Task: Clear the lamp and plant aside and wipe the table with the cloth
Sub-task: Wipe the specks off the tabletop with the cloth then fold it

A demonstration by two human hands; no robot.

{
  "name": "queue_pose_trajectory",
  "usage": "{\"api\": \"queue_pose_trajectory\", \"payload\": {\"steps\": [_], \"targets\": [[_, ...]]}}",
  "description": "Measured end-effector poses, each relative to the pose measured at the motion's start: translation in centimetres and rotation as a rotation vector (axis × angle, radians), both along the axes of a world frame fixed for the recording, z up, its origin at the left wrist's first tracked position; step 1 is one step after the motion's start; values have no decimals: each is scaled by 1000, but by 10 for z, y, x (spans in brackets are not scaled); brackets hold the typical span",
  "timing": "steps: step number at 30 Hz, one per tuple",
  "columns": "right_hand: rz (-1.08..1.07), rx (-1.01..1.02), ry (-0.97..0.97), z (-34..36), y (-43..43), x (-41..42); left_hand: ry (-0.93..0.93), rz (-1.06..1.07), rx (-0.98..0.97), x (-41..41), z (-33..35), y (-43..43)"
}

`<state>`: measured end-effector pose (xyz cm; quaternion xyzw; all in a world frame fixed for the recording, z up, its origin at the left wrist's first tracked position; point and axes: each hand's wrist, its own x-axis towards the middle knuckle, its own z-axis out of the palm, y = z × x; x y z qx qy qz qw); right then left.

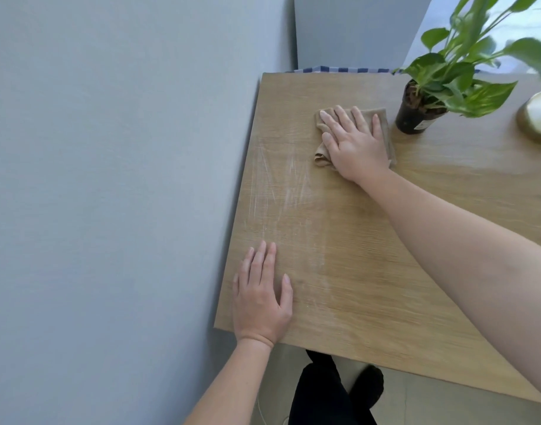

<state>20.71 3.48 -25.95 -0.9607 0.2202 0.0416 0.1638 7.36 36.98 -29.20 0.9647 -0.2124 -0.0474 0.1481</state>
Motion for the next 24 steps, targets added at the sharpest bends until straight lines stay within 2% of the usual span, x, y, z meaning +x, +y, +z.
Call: {"api": "queue_pose_trajectory", "payload": {"steps": [13, 24], "targets": [[-95, 38, 20, 1, -54, 98, 5, -1, 16, 1, -4, 0], [-107, 23, 32, 2, -43, 82, -12, -1, 13, 1, -3, 1]]}}
